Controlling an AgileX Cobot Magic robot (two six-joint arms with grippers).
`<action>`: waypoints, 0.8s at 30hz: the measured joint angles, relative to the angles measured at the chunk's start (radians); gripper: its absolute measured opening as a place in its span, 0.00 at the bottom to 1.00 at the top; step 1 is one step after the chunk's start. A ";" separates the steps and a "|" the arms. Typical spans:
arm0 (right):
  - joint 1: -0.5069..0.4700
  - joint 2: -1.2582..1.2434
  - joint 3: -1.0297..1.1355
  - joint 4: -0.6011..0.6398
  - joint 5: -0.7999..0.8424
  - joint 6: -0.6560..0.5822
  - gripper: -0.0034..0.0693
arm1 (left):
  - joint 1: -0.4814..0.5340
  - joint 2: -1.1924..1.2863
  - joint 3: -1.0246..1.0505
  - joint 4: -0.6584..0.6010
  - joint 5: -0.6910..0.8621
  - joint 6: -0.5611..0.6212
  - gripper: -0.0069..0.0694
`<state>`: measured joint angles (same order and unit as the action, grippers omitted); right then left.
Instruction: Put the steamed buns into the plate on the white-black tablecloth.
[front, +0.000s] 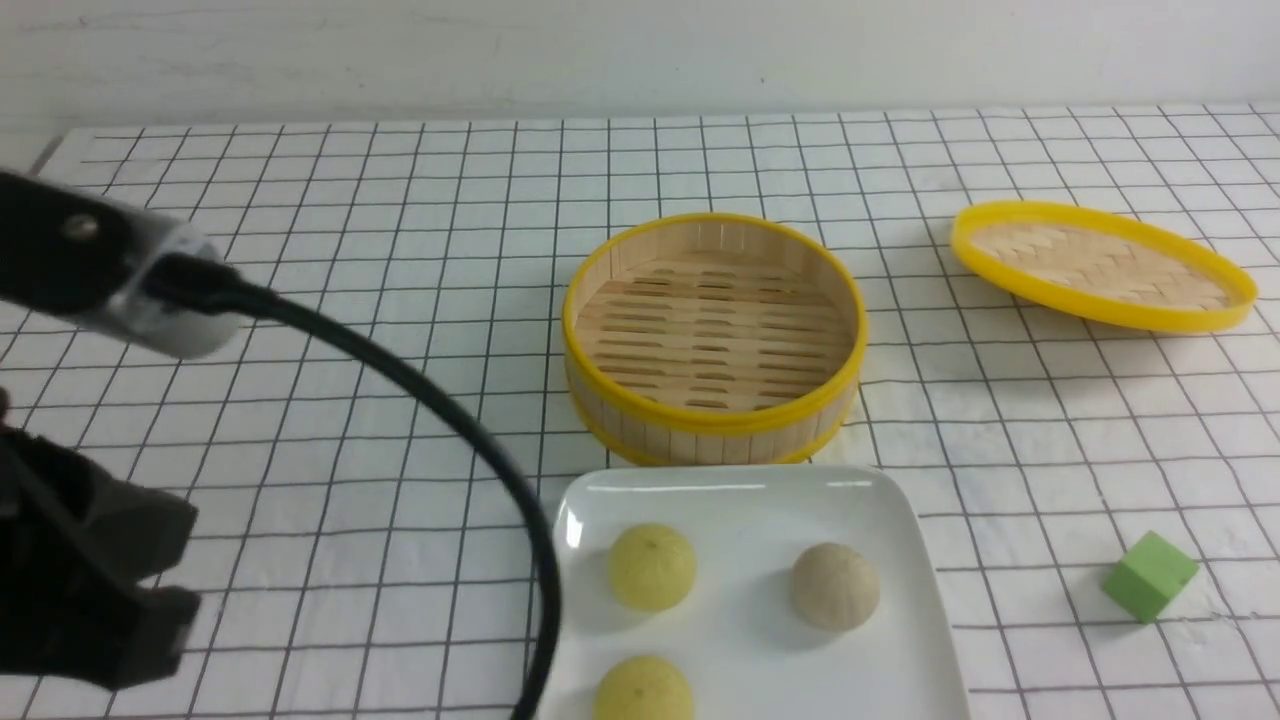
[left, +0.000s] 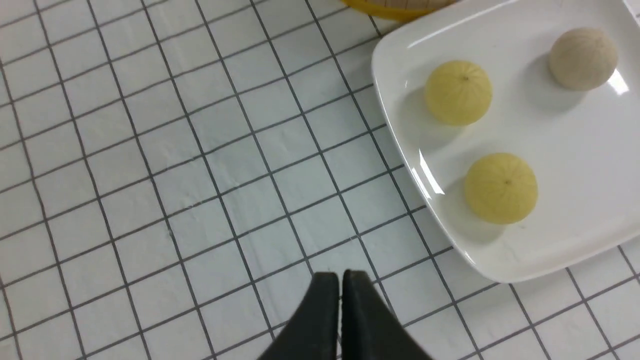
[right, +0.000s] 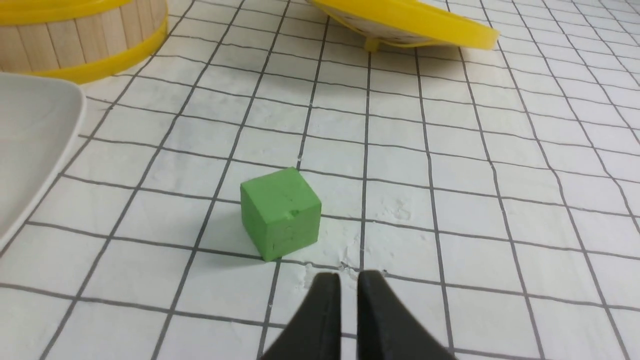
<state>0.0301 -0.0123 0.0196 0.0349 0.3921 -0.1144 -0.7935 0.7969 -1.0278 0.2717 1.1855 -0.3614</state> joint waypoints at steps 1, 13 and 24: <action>0.000 0.000 0.000 0.000 -0.003 0.021 0.16 | 0.000 -0.022 0.000 0.000 0.003 -0.008 0.14; 0.000 0.000 0.000 0.000 0.005 0.108 0.18 | 0.000 -0.228 0.271 -0.001 -0.068 -0.133 0.14; 0.000 0.000 0.000 0.000 0.005 0.114 0.20 | 0.000 -0.338 0.630 -0.002 -0.784 -0.307 0.15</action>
<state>0.0301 -0.0123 0.0196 0.0349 0.3968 0.0000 -0.7935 0.4593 -0.3982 0.2694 0.4011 -0.6687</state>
